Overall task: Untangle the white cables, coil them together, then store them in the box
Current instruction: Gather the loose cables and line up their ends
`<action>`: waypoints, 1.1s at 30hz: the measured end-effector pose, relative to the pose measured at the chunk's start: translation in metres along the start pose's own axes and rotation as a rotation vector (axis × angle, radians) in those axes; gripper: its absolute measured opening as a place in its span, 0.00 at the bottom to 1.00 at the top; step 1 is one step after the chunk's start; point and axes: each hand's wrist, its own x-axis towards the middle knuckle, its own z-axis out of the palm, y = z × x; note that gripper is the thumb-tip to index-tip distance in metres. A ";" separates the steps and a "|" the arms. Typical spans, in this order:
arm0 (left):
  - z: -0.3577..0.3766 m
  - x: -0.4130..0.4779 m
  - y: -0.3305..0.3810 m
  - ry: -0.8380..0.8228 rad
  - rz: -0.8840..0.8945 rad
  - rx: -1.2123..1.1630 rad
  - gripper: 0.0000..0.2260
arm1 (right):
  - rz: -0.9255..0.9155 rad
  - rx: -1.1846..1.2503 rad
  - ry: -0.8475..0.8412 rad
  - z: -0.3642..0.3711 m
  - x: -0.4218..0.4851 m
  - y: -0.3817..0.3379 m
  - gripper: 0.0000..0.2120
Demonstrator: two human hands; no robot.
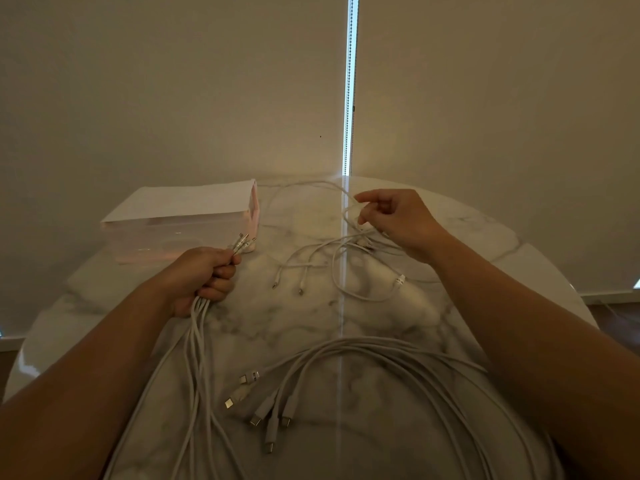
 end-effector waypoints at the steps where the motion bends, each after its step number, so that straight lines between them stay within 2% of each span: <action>1: 0.000 0.000 0.000 -0.001 -0.007 -0.030 0.12 | -0.040 -0.009 -0.104 -0.002 -0.007 -0.005 0.11; 5: -0.002 0.000 0.002 -0.001 -0.025 -0.129 0.13 | -0.157 -0.214 -0.500 -0.004 -0.033 -0.027 0.06; 8: -0.002 0.000 0.002 0.002 -0.027 -0.135 0.13 | -0.107 -0.426 -0.707 -0.006 -0.046 -0.041 0.15; 12: 0.000 0.000 0.002 0.006 -0.025 -0.122 0.13 | -0.082 -0.606 -0.703 0.006 -0.055 -0.055 0.24; 16: 0.000 0.000 0.002 0.000 -0.031 -0.105 0.14 | -0.057 -0.884 -0.679 0.033 -0.063 -0.066 0.38; 17: 0.000 0.000 0.002 -0.003 -0.033 -0.104 0.13 | -0.090 -0.951 -0.634 0.042 -0.065 -0.068 0.39; 19: 0.000 0.000 0.002 -0.005 -0.033 -0.095 0.13 | -0.204 -1.017 -0.551 0.063 -0.069 -0.073 0.35; 20: 0.000 0.000 0.001 -0.004 -0.033 -0.087 0.13 | -0.243 -1.004 -0.569 0.074 -0.071 -0.076 0.32; 23: -0.001 0.000 0.002 0.002 -0.026 -0.060 0.13 | -0.297 -0.909 -0.814 0.098 -0.074 -0.079 0.23; 26: -0.001 -0.001 0.002 0.005 -0.016 -0.040 0.12 | -0.241 -0.819 -0.944 0.105 -0.069 -0.076 0.14; 30: 0.001 -0.002 0.002 0.009 0.006 -0.015 0.11 | 0.027 -0.505 -0.926 0.103 -0.065 -0.073 0.08; 33: 0.001 -0.003 0.002 -0.003 0.020 -0.040 0.11 | 0.433 -0.005 -0.741 0.105 -0.061 -0.067 0.06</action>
